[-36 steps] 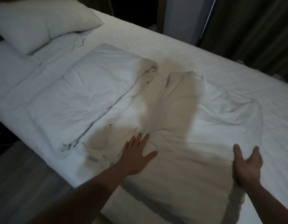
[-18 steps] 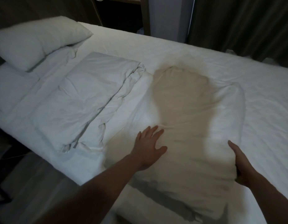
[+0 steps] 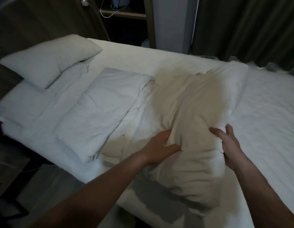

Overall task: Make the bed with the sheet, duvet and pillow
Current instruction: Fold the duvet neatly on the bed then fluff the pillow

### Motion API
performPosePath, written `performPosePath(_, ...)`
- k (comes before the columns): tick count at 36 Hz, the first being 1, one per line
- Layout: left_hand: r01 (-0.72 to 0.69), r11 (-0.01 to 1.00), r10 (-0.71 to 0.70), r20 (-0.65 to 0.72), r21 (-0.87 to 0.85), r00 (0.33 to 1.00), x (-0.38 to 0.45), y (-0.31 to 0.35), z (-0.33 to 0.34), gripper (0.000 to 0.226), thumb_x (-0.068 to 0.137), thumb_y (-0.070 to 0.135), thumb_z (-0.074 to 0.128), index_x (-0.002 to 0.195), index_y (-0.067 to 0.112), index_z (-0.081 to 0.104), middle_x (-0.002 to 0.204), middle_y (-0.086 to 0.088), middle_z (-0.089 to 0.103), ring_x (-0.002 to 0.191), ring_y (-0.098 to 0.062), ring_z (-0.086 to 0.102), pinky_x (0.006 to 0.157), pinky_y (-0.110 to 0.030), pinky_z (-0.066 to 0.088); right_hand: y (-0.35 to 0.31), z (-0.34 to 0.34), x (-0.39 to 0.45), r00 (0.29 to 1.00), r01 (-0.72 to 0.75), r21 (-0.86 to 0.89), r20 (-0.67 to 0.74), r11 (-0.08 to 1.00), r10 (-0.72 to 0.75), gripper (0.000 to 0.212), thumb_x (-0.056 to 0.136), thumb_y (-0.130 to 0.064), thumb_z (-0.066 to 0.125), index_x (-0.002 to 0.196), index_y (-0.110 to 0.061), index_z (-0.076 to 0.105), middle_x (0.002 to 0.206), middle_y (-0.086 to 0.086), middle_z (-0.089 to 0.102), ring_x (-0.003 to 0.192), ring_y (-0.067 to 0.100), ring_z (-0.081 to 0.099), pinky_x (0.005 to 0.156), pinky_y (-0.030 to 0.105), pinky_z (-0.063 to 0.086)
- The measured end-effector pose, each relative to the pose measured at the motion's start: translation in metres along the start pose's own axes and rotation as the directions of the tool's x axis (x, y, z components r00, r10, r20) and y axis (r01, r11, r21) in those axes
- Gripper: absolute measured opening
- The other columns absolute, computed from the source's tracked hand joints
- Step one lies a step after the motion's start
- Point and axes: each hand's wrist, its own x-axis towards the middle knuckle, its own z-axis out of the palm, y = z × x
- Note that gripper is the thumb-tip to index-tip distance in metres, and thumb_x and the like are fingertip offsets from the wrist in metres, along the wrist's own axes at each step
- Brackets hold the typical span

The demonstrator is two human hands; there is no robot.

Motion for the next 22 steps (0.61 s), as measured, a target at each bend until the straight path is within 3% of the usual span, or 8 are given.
performPosePath(3,0.007,0.999,-0.005,0.073,-0.035,0.997,-0.024,0.004,-0.037,0.083,0.083,0.057,0.066,0.152,0.029,0.030,0.152,0.013,0.033,0.140,-0.006,0.033,0.109,-0.019,0.027,-0.021,0.042,-0.008,0.997,0.057,-0.028,-0.049,0.998,-0.059,0.052,0.082,-0.013,0.073,0.128,-0.019,0.050,0.112,0.004,0.067,0.093,0.019,0.069,0.069,0.031,0.058)
performPosePath(7,-0.050,0.998,0.055,0.141,-0.043,0.988,-0.059,0.017,-0.088,0.082,0.084,0.047,0.072,0.151,0.032,0.027,0.120,0.032,0.033,0.115,0.010,0.035,0.077,0.005,0.028,-0.039,0.096,-0.012,0.994,0.104,-0.040,-0.009,0.994,-0.105,0.048,0.075,-0.013,0.079,0.117,-0.021,0.057,0.112,0.003,0.069,0.099,0.023,0.070,0.088,0.043,0.057)
performPosePath(8,-0.055,0.997,0.061,0.134,-0.046,0.989,-0.067,0.019,-0.098,0.083,0.082,0.048,0.074,0.149,0.034,0.027,0.118,0.034,0.033,0.114,0.011,0.036,0.076,0.004,0.030,-0.043,0.110,-0.012,0.994,0.107,-0.038,0.008,0.994,-0.107,0.049,0.074,-0.012,0.080,0.117,-0.020,0.057,0.112,0.004,0.070,0.100,0.023,0.070,0.090,0.044,0.056)
performPosePath(10,-0.105,0.994,0.108,0.081,-0.036,0.991,-0.077,0.019,-0.112,0.089,0.073,0.053,0.080,0.145,0.038,0.031,0.128,0.034,0.038,0.118,0.011,0.040,0.088,-0.006,0.035,-0.051,0.139,-0.012,0.990,0.135,-0.002,0.045,0.991,-0.135,0.049,0.074,-0.007,0.079,0.117,-0.014,0.055,0.112,0.009,0.070,0.099,0.026,0.070,0.087,0.044,0.057)
performPosePath(13,-0.117,0.993,0.118,-0.045,0.034,0.992,-0.078,0.011,-0.129,0.111,0.052,0.073,0.081,0.145,0.042,0.030,0.146,0.025,0.038,0.129,0.004,0.041,0.105,-0.027,0.040,-0.062,0.183,-0.010,0.979,0.183,0.024,0.090,0.983,-0.184,0.046,0.075,0.000,0.078,0.113,-0.010,0.053,0.106,0.014,0.068,0.088,0.024,0.068,0.074,0.037,0.058)
performPosePath(15,-0.077,0.992,0.091,-0.148,0.095,0.985,-0.078,0.005,-0.143,0.123,0.042,0.081,0.078,0.147,0.038,0.029,0.148,0.020,0.040,0.132,-0.001,0.041,0.108,-0.031,0.040,-0.066,0.216,-0.006,0.970,0.204,0.016,0.132,0.979,-0.204,0.048,0.075,0.001,0.078,0.114,-0.009,0.052,0.101,0.013,0.066,0.082,0.021,0.067,0.067,0.032,0.057)
performPosePath(18,0.050,0.996,-0.032,-0.234,0.071,0.972,-0.079,-0.004,-0.174,0.103,0.048,0.066,0.087,0.134,0.031,0.042,0.127,0.022,0.050,0.116,0.000,0.050,0.094,-0.021,0.040,-0.072,0.263,-0.003,0.961,0.235,-0.043,0.163,0.971,-0.225,0.041,0.073,-0.007,0.080,0.103,-0.016,0.053,0.097,0.012,0.062,0.074,0.019,0.064,0.058,0.029,0.052)
performPosePath(22,0.229,0.966,-0.185,-0.297,0.122,0.937,-0.073,-0.038,-0.222,0.096,0.046,0.054,0.085,0.128,0.028,0.043,0.114,0.014,0.055,0.105,-0.011,0.057,0.080,-0.028,0.049,-0.077,0.329,-0.002,0.953,0.169,-0.044,0.262,0.985,-0.152,0.034,0.079,0.004,0.070,0.097,-0.014,0.047,0.084,0.010,0.052,0.051,0.012,0.057,0.052,0.027,0.054)
